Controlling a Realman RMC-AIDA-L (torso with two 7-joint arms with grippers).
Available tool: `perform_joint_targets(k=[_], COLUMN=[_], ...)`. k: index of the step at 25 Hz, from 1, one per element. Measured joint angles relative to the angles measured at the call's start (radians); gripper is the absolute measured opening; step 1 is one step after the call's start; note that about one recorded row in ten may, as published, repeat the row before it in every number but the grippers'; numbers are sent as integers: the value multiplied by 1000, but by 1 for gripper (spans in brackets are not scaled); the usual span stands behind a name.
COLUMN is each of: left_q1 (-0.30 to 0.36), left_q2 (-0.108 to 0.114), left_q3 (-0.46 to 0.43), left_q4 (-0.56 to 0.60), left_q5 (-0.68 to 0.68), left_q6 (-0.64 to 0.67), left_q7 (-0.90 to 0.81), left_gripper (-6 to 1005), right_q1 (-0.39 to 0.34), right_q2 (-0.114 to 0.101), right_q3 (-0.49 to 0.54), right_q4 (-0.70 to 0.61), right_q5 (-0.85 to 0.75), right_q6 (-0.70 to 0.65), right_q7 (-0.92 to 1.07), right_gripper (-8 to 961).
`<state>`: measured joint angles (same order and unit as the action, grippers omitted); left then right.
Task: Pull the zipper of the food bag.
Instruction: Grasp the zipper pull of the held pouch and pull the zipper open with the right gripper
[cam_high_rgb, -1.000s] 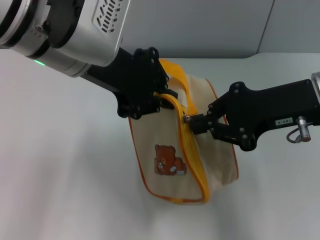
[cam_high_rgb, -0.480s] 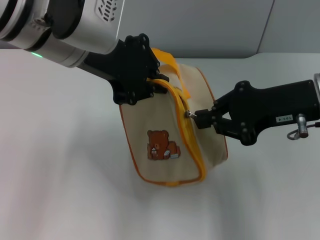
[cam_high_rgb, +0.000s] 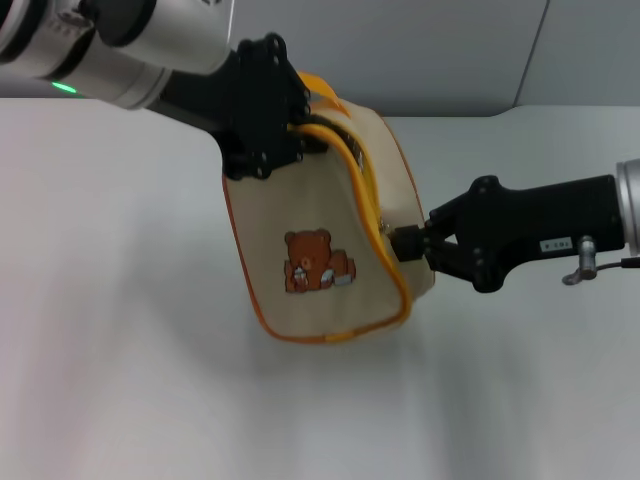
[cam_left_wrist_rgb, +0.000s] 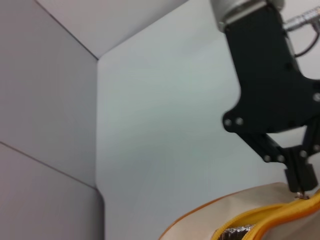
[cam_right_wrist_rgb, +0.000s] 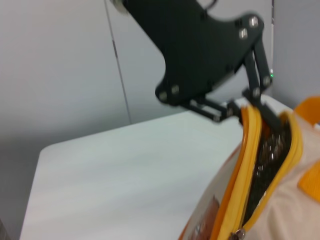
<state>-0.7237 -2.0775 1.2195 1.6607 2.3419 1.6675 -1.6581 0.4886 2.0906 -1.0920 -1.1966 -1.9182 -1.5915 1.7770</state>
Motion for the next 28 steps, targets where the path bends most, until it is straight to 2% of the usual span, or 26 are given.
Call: perform_joint_targets(k=[13,24,28], left_q1=[3,3,11], left_q2=[1,1,1], left_q3=[-23,-21,-10], left_q4=[22,39,39], left_q5=[34,37,38], left_q6=[-105,-151,-151], left_q7=[-48,-96,-97], left_gripper=[43,33,22], right_q1=[-22,-15,-13], right_q2=[-2,0,0], right_q3=[-12,-22,-48], right_q4=[62,192,193], right_q5=[-5,45,50], right_q6=[41,58,80], right_q7=[3,-77,-80], right_gripper=[0,0,0])
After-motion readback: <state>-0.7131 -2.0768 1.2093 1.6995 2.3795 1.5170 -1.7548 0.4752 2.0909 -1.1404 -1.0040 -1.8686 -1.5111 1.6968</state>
